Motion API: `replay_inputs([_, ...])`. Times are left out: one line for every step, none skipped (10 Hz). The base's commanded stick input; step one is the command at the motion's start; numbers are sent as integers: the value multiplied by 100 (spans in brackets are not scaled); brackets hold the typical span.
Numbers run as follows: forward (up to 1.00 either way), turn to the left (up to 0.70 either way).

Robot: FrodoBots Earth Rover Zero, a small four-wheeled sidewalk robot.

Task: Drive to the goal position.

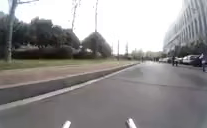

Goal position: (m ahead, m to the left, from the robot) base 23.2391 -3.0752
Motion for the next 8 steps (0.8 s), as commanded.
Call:
replay_inputs([70,-14])
replay_inputs([70,-14])
replay_inputs([70,-14])
replay_inputs([70,-14])
replay_inputs([69,-14])
replay_inputs([68,-13])
replay_inputs([68,-13])
replay_inputs([68,-13])
